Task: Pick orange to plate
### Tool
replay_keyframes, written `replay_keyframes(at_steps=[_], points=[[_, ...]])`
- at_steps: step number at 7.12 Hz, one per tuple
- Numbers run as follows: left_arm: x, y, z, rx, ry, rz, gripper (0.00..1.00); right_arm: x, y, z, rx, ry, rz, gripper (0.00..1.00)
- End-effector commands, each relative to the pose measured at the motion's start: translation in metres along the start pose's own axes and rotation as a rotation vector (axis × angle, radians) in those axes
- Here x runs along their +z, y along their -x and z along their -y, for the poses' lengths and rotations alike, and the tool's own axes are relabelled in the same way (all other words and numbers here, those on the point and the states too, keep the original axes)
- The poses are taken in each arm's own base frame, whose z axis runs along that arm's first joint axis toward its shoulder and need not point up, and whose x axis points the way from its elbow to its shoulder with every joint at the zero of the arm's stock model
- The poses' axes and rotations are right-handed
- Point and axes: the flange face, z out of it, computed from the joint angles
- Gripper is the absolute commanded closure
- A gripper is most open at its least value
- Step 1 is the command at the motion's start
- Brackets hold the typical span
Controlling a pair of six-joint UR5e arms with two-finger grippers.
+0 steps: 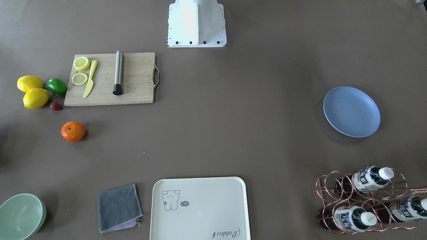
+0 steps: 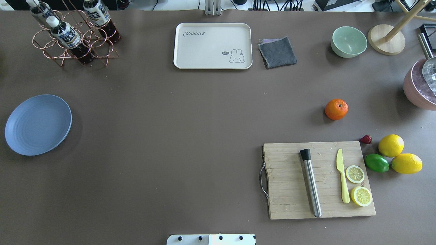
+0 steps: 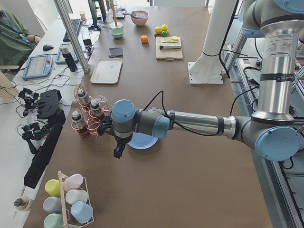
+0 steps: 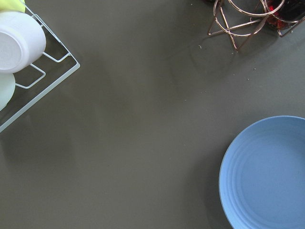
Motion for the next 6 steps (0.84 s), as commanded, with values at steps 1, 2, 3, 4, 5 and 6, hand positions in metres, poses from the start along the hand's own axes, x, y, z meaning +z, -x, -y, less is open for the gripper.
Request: replay_keyframes(at_steps=[1, 2, 3, 4, 5, 6], points=[[-0.0013, 0.0, -0.0006, -0.004, 0.0, -0.001, 0.02, 0.0023, 0.0027, 0.0022, -0.004, 0.005, 0.0, 0.0], [-0.0023, -0.0011, -0.0001, -0.002, -0.003, -0.001, 0.02, 0.0022, 0.003, 0.0023, -0.005, 0.004, 0.001, 0.0], [-0.0018, -0.0004, -0.0004, -0.003, -0.001, 0.001, 0.02, 0.0012, 0.004, 0.0024, -0.007, 0.002, 0.001, 0.0], [-0.0006, 0.0002, 0.0001, -0.003, 0.001, 0.005, 0.02, 0.0002, 0.0053, 0.0025, -0.009, 0.0, 0.003, 0.0], [0.0013, -0.002, 0.0015, 0.001, 0.004, 0.005, 0.02, 0.0012, 0.0042, 0.0017, -0.007, 0.002, 0.003, 0.0], [0.0021, -0.002, 0.0028, 0.002, 0.006, 0.006, 0.02, 0.0002, 0.0053, 0.0018, -0.009, 0.0, 0.003, 0.0]])
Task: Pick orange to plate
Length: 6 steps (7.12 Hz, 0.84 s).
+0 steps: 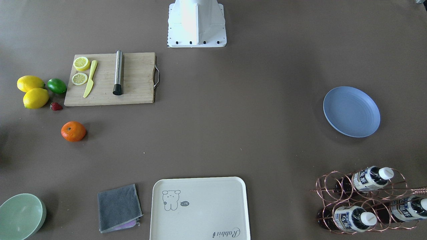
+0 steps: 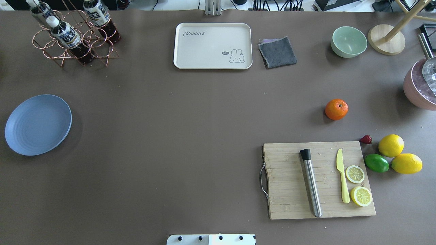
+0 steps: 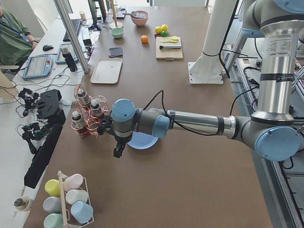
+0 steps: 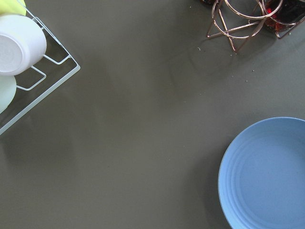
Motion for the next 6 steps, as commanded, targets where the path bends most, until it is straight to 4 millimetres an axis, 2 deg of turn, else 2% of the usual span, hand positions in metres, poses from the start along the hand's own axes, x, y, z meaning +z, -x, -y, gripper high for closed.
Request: replay_keyframes(at_steps=[1, 6], points=[[0.0027, 0.001, -0.0004, 0.0, 0.006, 0.006, 0.02, -0.0005, 0.0006, -0.0002, -0.001, -0.001, 0.0, 0.0], [-0.0005, 0.0019, -0.0048, -0.003, 0.001, 0.021, 0.02, 0.0064, -0.0074, -0.0069, 0.011, 0.013, 0.0, 0.0]])
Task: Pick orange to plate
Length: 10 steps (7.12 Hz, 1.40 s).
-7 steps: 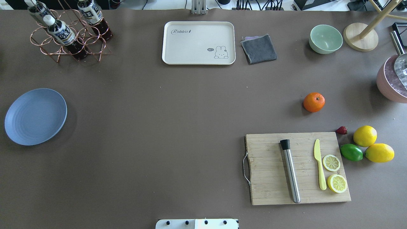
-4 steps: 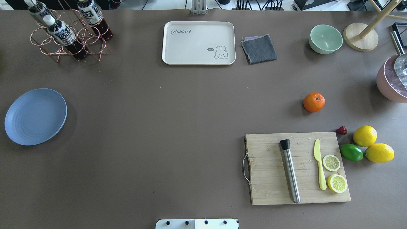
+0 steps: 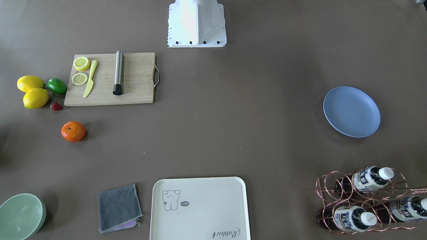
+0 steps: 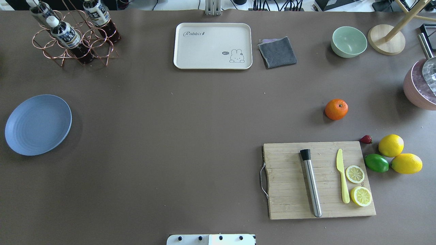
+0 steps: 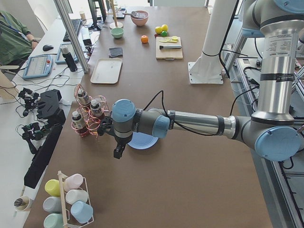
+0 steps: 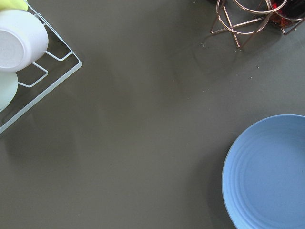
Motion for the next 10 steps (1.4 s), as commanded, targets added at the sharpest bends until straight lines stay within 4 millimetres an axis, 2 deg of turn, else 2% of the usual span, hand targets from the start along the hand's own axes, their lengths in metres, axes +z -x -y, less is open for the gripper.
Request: replay_keyframes(at_steps=[1, 2, 5, 7, 10], points=[[-0.001, 0.0, -0.003, -0.002, -0.003, -0.002, 0.02, -0.002, 0.002, 0.003, -0.001, -0.004, -0.001, 0.0], [-0.001, 0.001, -0.004, -0.005, -0.004, -0.002, 0.02, -0.001, 0.001, 0.005, 0.0, -0.001, -0.001, 0.0], [-0.006, -0.002, 0.0, 0.005, -0.022, 0.001, 0.02, 0.011, -0.01, -0.015, -0.019, -0.024, 0.002, 0.0], [-0.011, -0.009, 0.004, 0.037, -0.05, -0.002, 0.02, 0.006, -0.006, -0.011, -0.029, -0.033, 0.001, 0.0], [-0.002, 0.0, 0.001, 0.023, -0.037, 0.003, 0.02, 0.002, -0.001, -0.008, -0.042, -0.044, -0.003, 0.0]])
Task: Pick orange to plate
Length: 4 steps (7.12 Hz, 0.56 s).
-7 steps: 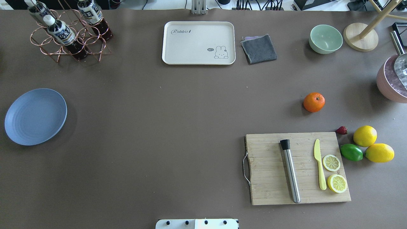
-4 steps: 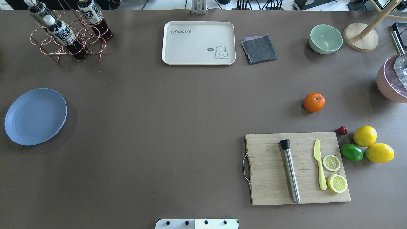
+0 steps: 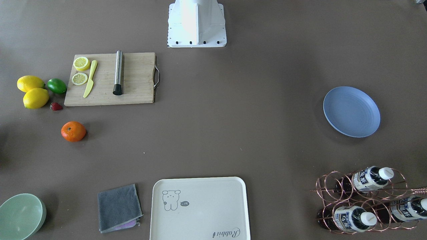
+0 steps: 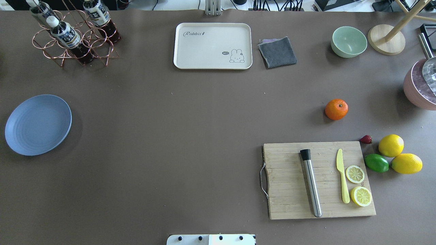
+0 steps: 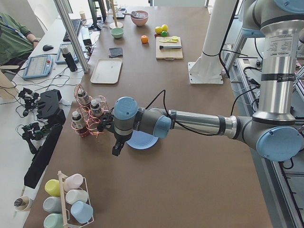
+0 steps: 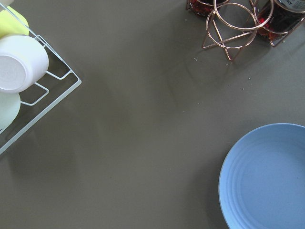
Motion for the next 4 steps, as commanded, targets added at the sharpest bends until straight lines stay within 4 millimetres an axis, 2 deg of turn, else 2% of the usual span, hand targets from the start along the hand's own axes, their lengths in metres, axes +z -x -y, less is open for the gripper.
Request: replay_keyframes(at_steps=[1, 3, 4], points=[[0.003, 0.0046, 0.0013, -0.014, 0.008, 0.006, 0.02, -0.0043, 0.0049, -0.0005, -0.01, -0.009, 0.003, 0.0], [0.0046, 0.0044, 0.0062, -0.009, 0.009, 0.005, 0.02, -0.0054, 0.0063, -0.0003, -0.017, -0.013, 0.004, 0.0], [0.0059, 0.0064, 0.0016, -0.016, 0.014, 0.005, 0.02, -0.0029, 0.0032, -0.002, -0.016, -0.007, -0.002, 0.0]])
